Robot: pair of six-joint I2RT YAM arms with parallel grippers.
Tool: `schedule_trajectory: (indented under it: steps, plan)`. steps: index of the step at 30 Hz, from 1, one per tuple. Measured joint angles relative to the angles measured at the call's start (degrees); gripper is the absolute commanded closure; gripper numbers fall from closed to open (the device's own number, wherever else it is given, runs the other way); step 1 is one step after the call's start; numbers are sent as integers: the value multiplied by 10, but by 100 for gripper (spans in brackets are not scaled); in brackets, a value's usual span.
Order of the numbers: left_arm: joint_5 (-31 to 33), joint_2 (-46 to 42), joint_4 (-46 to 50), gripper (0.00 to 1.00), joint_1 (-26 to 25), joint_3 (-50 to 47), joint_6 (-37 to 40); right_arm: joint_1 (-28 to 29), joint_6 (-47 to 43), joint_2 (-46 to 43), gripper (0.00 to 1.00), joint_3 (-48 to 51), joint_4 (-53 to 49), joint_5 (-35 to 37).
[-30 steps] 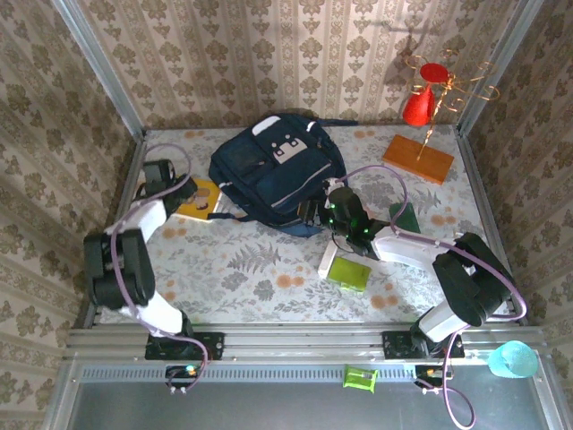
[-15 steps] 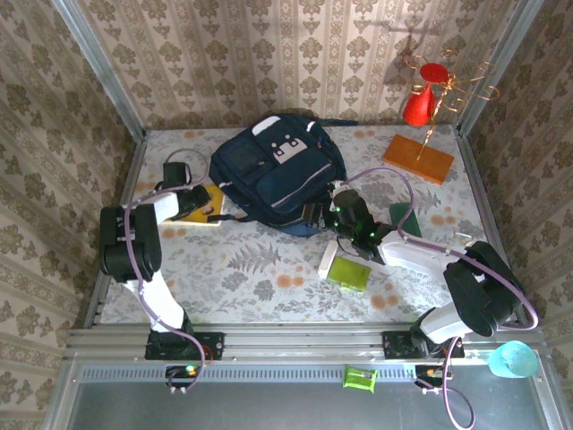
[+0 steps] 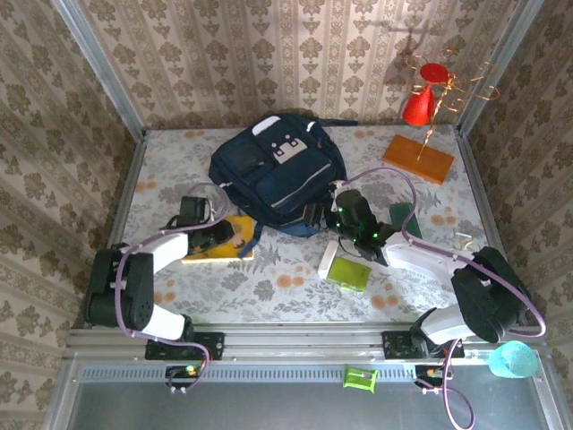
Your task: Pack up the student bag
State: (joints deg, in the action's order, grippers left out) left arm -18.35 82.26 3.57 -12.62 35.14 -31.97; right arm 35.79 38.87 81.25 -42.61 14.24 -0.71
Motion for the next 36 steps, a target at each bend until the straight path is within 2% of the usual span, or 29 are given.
schedule_trajectory:
  steps: [3, 5, 7, 9, 12, 14, 18, 22, 24, 27, 29, 36]
  plan:
    - [3, -48, 49, 54, -28, 2, 0, 12, 3, 0, 49, 1, -19, -11]
    - [31, -81, 78, 50, -19, 11, 3, 33, 4, 0, 48, 2, -32, -16]
    - [55, -99, 87, 46, 14, 22, 7, 66, 6, 7, 47, 2, -40, -24]
    - [81, -108, 90, 41, 56, 25, 9, 101, 10, 27, 40, -8, -47, -31]
    - [120, -121, 93, 30, 113, 15, 12, 154, 15, 87, 36, -44, -56, -41]
    - [137, -131, 87, 27, 145, -4, 8, 180, 17, 132, 35, -76, -60, -47]
    - [139, -114, 83, 27, 190, -31, 7, 210, 20, 205, 34, -145, -62, -69]
    - [96, -69, 64, 30, 192, -45, 5, 214, 30, 238, 34, -170, -56, -84]
    - [91, -75, 51, 32, 190, -54, 2, 210, 33, 239, 34, -168, -59, -86]
    - [66, -106, 30, 35, 158, -85, -10, 195, 33, 232, 34, -153, -59, -86]
    - [56, -142, 38, 36, 116, -108, -21, 180, 33, 218, 34, -133, -65, -85]
    - [19, -335, 108, 42, -95, -181, -118, 121, 20, 134, 34, -85, -112, -64]
